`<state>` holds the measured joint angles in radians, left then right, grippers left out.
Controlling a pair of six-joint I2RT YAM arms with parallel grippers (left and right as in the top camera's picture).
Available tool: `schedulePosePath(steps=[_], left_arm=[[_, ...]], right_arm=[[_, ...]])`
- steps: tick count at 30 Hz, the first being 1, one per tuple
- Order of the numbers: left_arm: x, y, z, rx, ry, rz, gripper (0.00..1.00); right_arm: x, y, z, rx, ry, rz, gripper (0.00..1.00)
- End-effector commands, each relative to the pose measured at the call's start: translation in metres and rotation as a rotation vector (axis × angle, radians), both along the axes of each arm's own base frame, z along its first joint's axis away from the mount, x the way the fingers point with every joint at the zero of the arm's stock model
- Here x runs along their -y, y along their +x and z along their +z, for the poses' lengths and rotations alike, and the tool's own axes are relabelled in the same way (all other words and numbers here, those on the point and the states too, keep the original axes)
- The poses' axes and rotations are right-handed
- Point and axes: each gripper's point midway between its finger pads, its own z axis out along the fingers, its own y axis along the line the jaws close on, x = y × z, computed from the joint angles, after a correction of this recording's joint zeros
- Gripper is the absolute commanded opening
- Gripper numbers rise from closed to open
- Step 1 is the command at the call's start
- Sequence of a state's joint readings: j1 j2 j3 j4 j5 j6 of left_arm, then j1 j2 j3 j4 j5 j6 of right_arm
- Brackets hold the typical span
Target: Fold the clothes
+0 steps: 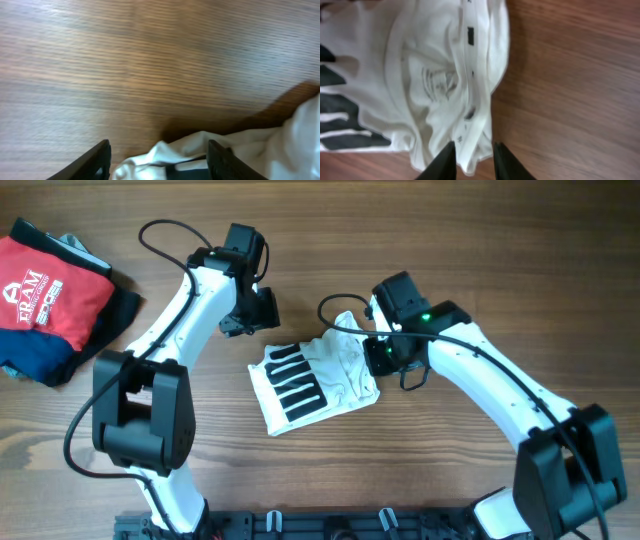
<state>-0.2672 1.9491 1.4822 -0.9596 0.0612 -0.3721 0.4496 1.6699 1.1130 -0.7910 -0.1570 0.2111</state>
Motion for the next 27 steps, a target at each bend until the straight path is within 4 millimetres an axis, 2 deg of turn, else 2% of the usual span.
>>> schedulePosePath(steps=[1,6,10,11,13,14,15,16,19,21,23,26,27], left_arm=[[0.020,-0.009,-0.017,-0.052,-0.021,-0.049,0.60],[0.036,-0.027,-0.033,-0.096,-0.005,-0.103,0.61],[0.037,-0.040,-0.048,-0.131,0.007,-0.117,0.61],[0.036,-0.043,-0.053,-0.143,0.012,-0.116,0.61],[0.031,-0.055,-0.064,-0.186,0.025,-0.114,0.60],[0.029,-0.060,-0.068,-0.200,0.030,-0.114,0.58],[0.026,-0.069,-0.072,-0.228,0.039,-0.113,0.53],[0.024,-0.073,-0.074,-0.243,0.044,-0.113,0.50],[0.020,-0.083,-0.075,-0.279,0.056,-0.112,0.46],[0.018,-0.088,-0.074,-0.301,0.062,-0.103,0.43],[0.018,-0.089,-0.073,-0.306,0.064,-0.086,0.40],[0.019,-0.089,-0.064,-0.295,0.056,-0.042,0.40],[0.020,-0.086,-0.054,-0.270,0.046,-0.017,0.40]], right_arm=[[-0.016,-0.012,-0.018,-0.060,0.096,0.028,0.27],[-0.014,-0.020,-0.034,-0.081,0.094,0.025,0.25],[-0.012,-0.023,-0.038,-0.086,0.091,0.026,0.05],[-0.011,-0.023,-0.039,-0.087,0.084,0.025,0.04],[0.001,-0.019,-0.042,-0.069,0.017,-0.020,0.04],[0.015,-0.013,-0.044,-0.047,-0.054,-0.091,0.04],[0.028,-0.008,-0.046,-0.021,-0.124,-0.165,0.04],[0.033,-0.005,-0.046,-0.009,-0.145,-0.189,0.04],[0.032,-0.003,-0.045,0.001,-0.144,-0.185,0.06],[0.030,-0.003,-0.045,0.003,-0.134,-0.179,0.18],[0.023,-0.006,-0.045,-0.013,-0.100,-0.140,0.25],[0.018,-0.006,-0.040,-0.017,-0.072,-0.116,0.27],[0.016,-0.004,-0.033,-0.004,-0.062,-0.116,0.27]])
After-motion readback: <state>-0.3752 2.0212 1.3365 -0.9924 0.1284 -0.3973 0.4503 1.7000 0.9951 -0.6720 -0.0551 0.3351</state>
